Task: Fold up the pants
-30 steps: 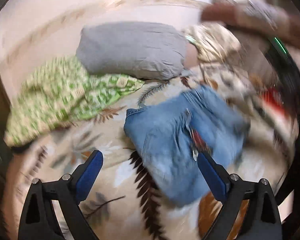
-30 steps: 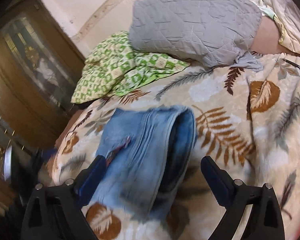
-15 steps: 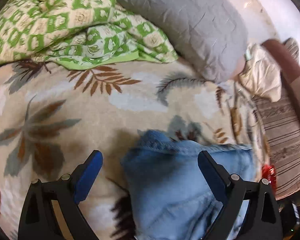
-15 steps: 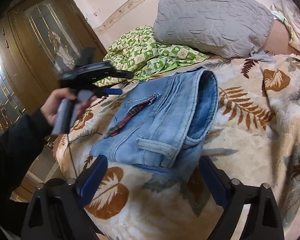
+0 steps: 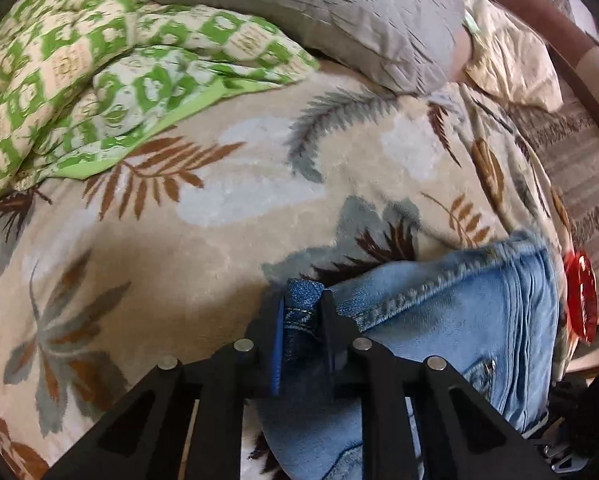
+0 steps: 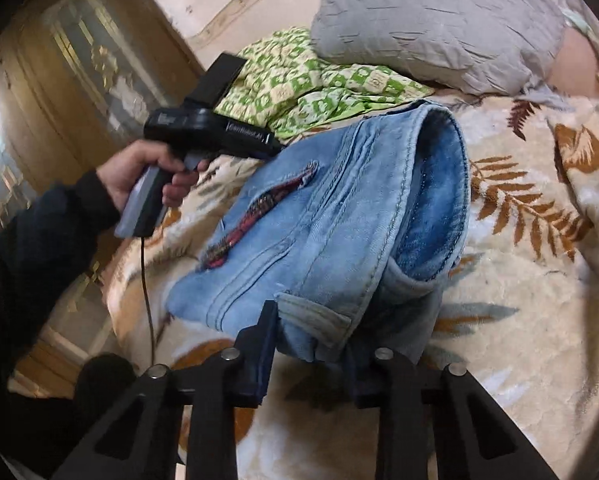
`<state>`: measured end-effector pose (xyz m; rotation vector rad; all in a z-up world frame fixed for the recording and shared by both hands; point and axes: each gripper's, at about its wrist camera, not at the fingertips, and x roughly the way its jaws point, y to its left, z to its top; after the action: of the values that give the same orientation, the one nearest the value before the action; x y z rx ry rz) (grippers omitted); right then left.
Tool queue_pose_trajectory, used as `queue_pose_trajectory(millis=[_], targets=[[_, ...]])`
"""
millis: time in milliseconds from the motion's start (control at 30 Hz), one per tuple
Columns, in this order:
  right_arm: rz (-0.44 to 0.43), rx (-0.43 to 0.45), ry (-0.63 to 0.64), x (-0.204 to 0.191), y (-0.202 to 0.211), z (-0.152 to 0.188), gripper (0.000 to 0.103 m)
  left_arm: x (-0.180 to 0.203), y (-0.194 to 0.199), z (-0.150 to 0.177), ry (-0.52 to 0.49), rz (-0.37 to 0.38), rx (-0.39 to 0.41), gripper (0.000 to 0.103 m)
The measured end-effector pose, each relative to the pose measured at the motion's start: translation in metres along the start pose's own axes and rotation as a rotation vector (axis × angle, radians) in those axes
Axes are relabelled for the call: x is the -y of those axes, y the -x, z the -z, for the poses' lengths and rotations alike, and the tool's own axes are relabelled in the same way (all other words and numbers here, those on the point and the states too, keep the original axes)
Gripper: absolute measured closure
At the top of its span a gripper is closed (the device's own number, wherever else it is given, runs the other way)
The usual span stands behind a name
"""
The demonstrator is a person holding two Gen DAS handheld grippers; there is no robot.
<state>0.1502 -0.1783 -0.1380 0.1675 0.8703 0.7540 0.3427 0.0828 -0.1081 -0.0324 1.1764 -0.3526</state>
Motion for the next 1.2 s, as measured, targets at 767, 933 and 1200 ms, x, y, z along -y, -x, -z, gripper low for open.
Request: queue_pose_trajectory(millis=[767, 933, 1200], targets=[[0.05, 0.057, -0.019, 0.01, 0.029, 0.008, 0.069, -0.013, 0.005, -0.003, 0.13, 0.021, 0.071, 0.05], [0.087, 0.099, -0.034, 0.011, 0.052, 0.004, 0.028, -0.013, 0.057, 0.019, 0.15, 0.077, 0.189, 0.016], [-0.005, 0.097, -0.19, 0.049, 0.051, -0.034, 0.026, -0.03, 0.051, 0.081, 0.257, 0.205, 0.096, 0.016]])
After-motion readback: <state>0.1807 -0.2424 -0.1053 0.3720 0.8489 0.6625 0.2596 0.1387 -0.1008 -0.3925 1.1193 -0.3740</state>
